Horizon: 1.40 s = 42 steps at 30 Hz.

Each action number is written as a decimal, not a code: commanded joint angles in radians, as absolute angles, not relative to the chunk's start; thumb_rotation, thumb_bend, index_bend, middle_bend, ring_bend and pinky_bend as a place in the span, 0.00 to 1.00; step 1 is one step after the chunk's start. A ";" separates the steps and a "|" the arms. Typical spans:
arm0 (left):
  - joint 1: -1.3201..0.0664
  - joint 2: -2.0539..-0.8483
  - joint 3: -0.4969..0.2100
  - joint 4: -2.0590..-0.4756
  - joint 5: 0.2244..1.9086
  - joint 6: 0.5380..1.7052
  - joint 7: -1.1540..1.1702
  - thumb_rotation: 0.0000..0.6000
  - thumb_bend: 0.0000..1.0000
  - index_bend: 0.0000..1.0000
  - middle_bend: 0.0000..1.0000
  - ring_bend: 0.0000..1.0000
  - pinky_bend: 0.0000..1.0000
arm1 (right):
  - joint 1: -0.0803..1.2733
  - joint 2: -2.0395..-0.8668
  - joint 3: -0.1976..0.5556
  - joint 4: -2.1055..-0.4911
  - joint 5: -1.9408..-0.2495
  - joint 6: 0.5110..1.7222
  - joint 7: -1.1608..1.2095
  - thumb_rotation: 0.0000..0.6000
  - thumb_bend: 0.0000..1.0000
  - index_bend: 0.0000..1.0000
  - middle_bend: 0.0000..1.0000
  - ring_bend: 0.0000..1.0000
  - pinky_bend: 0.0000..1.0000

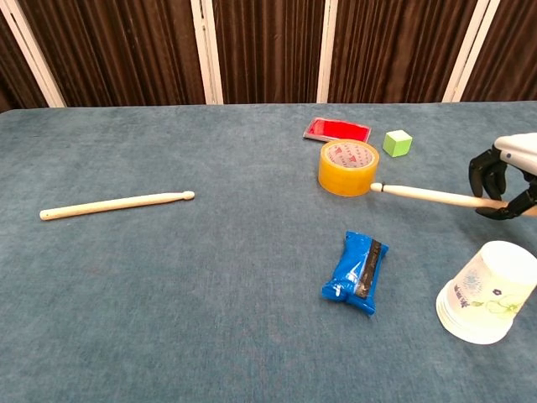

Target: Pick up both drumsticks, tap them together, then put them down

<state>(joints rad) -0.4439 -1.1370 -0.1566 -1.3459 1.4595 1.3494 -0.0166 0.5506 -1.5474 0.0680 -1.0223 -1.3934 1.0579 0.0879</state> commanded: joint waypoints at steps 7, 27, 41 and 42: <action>-0.438 -1.135 -0.151 -1.350 1.460 1.345 -0.009 1.00 0.46 0.17 0.13 0.00 0.00 | 0.541 -1.596 0.066 -0.925 -1.394 1.031 0.153 1.00 0.46 0.75 0.66 0.51 0.15; -0.436 -1.141 -0.147 -1.342 1.449 1.319 -0.003 1.00 0.46 0.18 0.14 0.00 0.00 | 0.529 -1.558 0.122 -1.051 -1.256 0.947 -0.088 1.00 0.46 0.61 0.61 0.49 0.14; -0.429 -1.143 -0.147 -1.326 1.442 1.317 -0.009 1.00 0.46 0.19 0.15 0.00 0.00 | 0.530 -1.539 0.153 -1.127 -1.144 0.926 -0.242 1.00 0.46 0.40 0.50 0.44 0.14; -0.429 -1.144 -0.147 -1.323 1.441 1.317 -0.010 1.00 0.46 0.19 0.15 0.00 0.00 | 0.530 -1.540 0.156 -1.132 -1.134 0.929 -0.256 1.00 0.46 0.38 0.50 0.43 0.14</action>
